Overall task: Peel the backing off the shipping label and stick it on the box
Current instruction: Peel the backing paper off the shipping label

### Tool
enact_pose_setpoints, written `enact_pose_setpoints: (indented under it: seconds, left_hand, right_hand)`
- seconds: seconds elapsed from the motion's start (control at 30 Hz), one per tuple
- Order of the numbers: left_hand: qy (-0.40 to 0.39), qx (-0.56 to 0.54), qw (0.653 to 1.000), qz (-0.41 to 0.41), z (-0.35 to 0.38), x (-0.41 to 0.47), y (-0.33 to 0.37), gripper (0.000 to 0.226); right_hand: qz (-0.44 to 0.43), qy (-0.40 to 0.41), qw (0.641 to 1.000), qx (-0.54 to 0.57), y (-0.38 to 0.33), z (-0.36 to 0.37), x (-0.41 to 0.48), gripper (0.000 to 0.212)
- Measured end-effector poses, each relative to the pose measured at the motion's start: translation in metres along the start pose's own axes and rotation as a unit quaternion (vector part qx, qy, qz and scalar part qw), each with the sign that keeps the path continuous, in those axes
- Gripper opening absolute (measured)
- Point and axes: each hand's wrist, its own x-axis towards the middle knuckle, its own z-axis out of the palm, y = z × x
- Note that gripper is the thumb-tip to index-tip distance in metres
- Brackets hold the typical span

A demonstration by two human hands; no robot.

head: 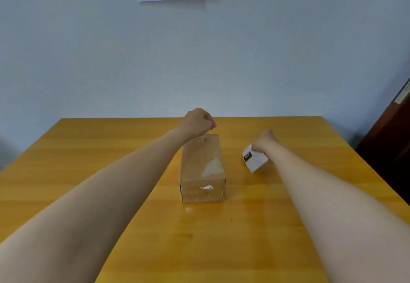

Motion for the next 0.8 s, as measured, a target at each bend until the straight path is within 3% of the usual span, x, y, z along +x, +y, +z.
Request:
enact_pose_setpoints:
  seconds: [0.07,0.13,0.23,0.43,0.67,0.73,0.8]
  left_hand:
    - [0.008,-0.040,0.999,-0.007,-0.007,0.003,-0.002,0.028]
    - [0.015,-0.110,0.993,-0.025,-0.017,0.005,-0.001,0.024]
    - [-0.003,-0.209,0.976,-0.054,-0.036,0.005,0.005,0.041]
    - [0.089,-0.366,0.926,-0.024,-0.070,0.012,0.009,0.034]
    - [0.138,-0.449,0.882,-0.031,-0.066,0.026,-0.009,0.045]
    - [0.145,-0.457,0.877,-0.021,-0.059,0.029,-0.013,0.042]
    - [0.175,-0.440,0.881,-0.004,-0.053,0.033,-0.015,0.033]
  right_hand:
    - [-0.040,0.009,0.983,0.178,-0.018,-0.002,-0.004,0.060]
    - [-0.088,0.000,0.941,0.326,-0.043,-0.007,-0.014,0.052]
    - [-0.154,-0.031,0.895,0.417,-0.080,-0.013,-0.030,0.047]
    - [-0.226,-0.049,0.858,0.458,-0.124,-0.010,-0.044,0.039]
    - [-0.249,-0.106,0.864,0.424,-0.121,0.009,-0.030,0.031]
    - [-0.261,-0.073,0.881,0.388,-0.119,0.016,-0.024,0.029]
    - [-0.289,0.040,0.898,0.329,-0.118,0.021,-0.019,0.029]
